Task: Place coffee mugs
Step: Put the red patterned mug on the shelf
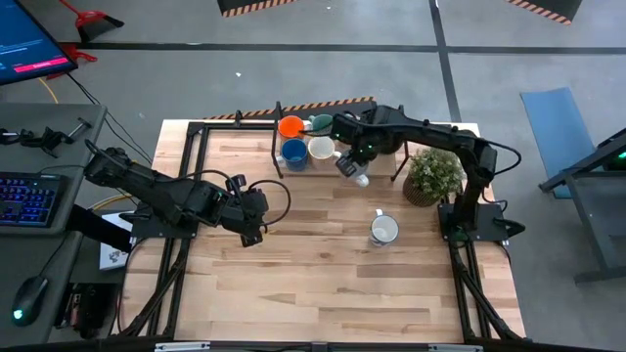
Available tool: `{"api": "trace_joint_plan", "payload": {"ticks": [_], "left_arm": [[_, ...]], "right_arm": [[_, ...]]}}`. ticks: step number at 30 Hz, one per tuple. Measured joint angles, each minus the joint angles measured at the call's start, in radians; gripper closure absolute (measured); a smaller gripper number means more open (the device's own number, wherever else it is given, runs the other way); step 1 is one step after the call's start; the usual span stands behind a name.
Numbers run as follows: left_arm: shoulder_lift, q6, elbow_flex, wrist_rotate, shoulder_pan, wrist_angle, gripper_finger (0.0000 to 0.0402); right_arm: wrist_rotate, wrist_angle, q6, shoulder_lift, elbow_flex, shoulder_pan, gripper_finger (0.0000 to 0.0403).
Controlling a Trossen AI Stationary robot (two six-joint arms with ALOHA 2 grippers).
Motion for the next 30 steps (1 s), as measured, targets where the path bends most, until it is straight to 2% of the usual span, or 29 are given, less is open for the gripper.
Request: {"api": "trace_joint_plan", "payload": {"ticks": [4,14,30], "left_arm": [[0.000,0.000,0.000,0.000,0.000,0.000,0.0273],[0.000,0.000,0.000,0.000,0.000,0.000,0.0273],[0.000,0.001,0.000,0.000,0.000,-0.001,0.0273]], "right_arm": [[0.050,-0.002,-0.047,0.006,0.000,-0.035,0.0403],[0.041,0.015,-0.146,0.081,0.000,-0.078,0.0403],[0.072,0.026,-0.174,0.125,0.000,-0.131,0.0403]]}}
